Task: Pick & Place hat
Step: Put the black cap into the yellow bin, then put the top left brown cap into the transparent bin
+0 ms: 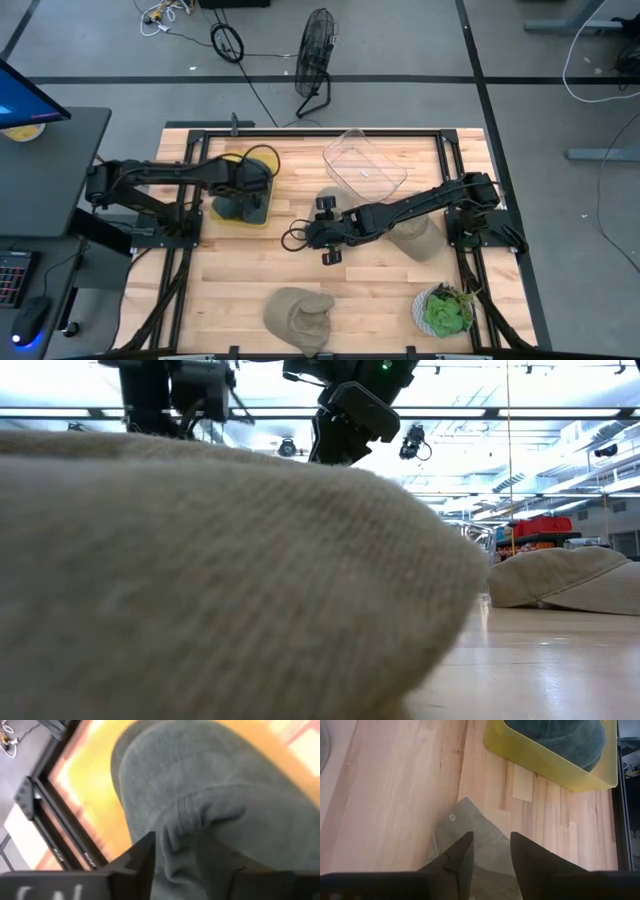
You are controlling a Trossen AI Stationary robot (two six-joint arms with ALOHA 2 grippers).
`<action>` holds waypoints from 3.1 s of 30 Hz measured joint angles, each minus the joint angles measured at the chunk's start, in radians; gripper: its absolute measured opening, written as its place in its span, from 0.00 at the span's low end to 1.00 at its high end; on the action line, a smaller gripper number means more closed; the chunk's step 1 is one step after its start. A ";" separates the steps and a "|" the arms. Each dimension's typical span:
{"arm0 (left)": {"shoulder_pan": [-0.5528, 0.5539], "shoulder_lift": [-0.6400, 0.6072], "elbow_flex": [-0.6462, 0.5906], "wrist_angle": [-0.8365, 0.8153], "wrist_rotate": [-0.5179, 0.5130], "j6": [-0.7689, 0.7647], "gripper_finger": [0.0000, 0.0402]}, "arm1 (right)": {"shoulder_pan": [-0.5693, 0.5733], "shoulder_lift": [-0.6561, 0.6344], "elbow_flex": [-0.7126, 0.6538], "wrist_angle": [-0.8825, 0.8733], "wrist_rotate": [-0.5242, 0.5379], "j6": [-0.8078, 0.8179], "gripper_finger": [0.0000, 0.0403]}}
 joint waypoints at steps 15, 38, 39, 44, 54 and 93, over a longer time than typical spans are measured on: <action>-0.163 -0.002 0.190 -0.065 -0.002 0.122 0.47 | 0.000 0.000 0.000 -0.001 0.000 0.025 0.45; -0.490 -0.003 -0.127 0.564 0.021 0.183 0.45 | -0.003 0.000 -0.108 -0.027 -0.122 0.182 0.41; -0.496 -0.003 -0.138 0.583 0.022 0.178 0.45 | -0.005 0.000 -0.124 -0.009 -0.122 0.181 0.41; -0.507 -0.003 -0.148 0.616 0.018 0.125 0.45 | -0.028 0.002 -0.196 0.111 -0.121 0.137 0.41; -0.505 -0.003 -0.148 0.659 0.018 0.138 0.45 | -0.075 0.001 -0.214 0.232 0.079 -0.075 0.41; -0.496 -0.003 -0.148 0.718 0.018 0.182 0.45 | -0.226 0.015 -0.199 0.150 -0.123 -0.146 0.05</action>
